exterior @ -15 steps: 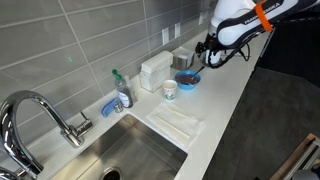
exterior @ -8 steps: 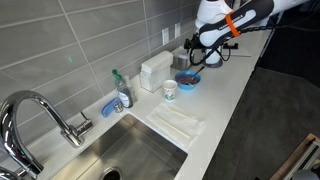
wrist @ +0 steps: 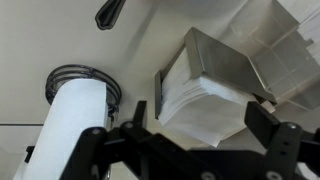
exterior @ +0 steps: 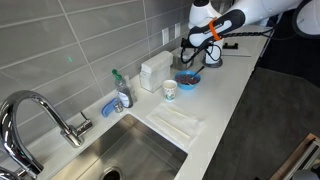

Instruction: Remove one napkin from the silver napkin holder and put it on the counter next to the paper cup on the left

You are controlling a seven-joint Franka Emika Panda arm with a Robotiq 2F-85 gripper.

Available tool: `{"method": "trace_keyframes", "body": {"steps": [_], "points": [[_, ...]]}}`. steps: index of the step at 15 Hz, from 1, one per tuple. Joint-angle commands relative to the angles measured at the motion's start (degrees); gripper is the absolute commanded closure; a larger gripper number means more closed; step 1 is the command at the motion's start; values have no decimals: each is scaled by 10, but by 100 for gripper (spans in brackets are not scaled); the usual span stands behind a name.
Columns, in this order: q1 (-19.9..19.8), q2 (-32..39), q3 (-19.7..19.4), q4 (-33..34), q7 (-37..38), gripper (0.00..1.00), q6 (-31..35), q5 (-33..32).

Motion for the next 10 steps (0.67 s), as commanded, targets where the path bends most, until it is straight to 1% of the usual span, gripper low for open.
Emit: {"method": "trace_keyframes", "body": {"steps": [1, 5, 7, 10], "points": [[8, 5, -10, 6, -6, 0, -1, 12], [8, 9, -10, 12, -6, 0, -2, 14], [17, 30, -24, 36, 25, 0, 0, 8], [16, 51, -26, 56, 35, 0, 4, 15]]}}
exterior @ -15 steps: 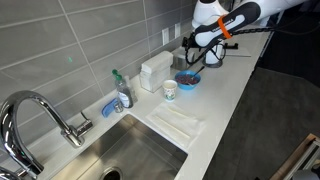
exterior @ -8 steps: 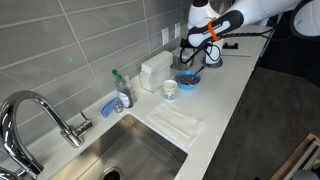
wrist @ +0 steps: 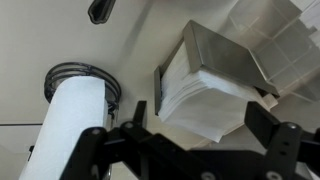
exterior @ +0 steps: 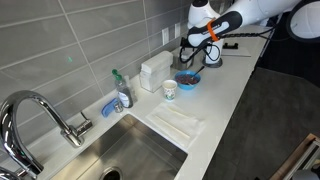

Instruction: Remove one napkin from the silver napkin holder and put it on the counter next to the paper cup on the left

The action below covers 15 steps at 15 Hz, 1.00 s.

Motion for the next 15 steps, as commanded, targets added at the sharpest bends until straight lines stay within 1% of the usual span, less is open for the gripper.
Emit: {"method": "trace_keyframes", "body": {"steps": [1, 4, 6, 7, 9, 10, 11, 13, 14, 15], "points": [[9, 43, -15, 40, 29, 0, 16, 9], [3, 70, -12, 64, 34, 0, 37, 21], [6, 89, -20, 81, 48, 5, 58, 25], [6, 98, -24, 88, 50, 4, 63, 27], [7, 114, -29, 102, 54, 20, 74, 33], [8, 123, -34, 110, 58, 34, 81, 34], [9, 130, -38, 117, 60, 42, 83, 36], [8, 141, -41, 127, 60, 49, 88, 41], [9, 147, -43, 133, 62, 54, 90, 42], [9, 151, -45, 137, 62, 56, 90, 43]]}}
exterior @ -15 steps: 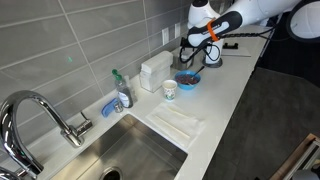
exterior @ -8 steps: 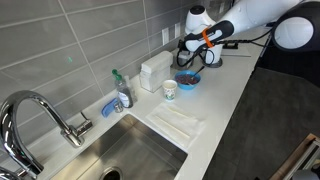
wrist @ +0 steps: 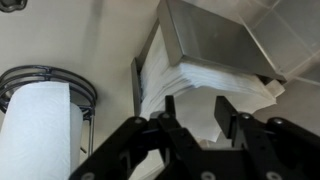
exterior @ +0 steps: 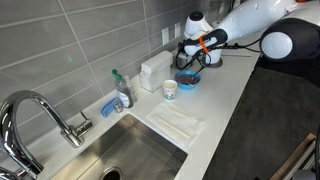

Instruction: Remove one napkin from the silver napkin holder and put it on the counter next to the paper cup on the left

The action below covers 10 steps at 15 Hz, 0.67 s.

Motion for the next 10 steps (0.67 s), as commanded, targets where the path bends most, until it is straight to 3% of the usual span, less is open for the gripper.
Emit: {"method": "trace_keyframes", "body": {"steps": [1, 4, 10], "points": [[9, 35, -19, 37, 13, 53, 11, 15], [10, 45, -22, 49, 14, 52, 9, 18], [9, 56, -23, 63, 13, 62, 5, 24]]}}
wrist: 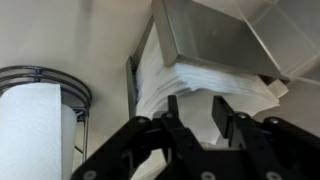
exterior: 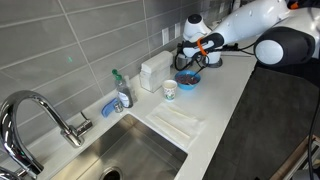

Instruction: Remove one napkin from the silver napkin holder and put it on the counter next to the paper cup on the left

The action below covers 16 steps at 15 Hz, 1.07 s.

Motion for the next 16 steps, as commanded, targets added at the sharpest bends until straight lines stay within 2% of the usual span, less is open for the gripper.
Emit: {"method": "trace_keyframes", "body": {"steps": [1, 5, 7, 8, 9, 10, 11, 16], "points": [[8, 21, -13, 23, 10, 63, 2, 14], [9, 25, -14, 27, 9, 68, -2, 14], [9, 27, -14, 29, 9, 77, -2, 15], [9, 28, -14, 29, 9, 90, -3, 15], [9, 28, -14, 30, 9, 96, -3, 16], [9, 28, -13, 29, 9, 95, -3, 16], [8, 28, -13, 29, 8, 100, -3, 17], [7, 26, -10, 29, 8, 100, 3, 22]]}}
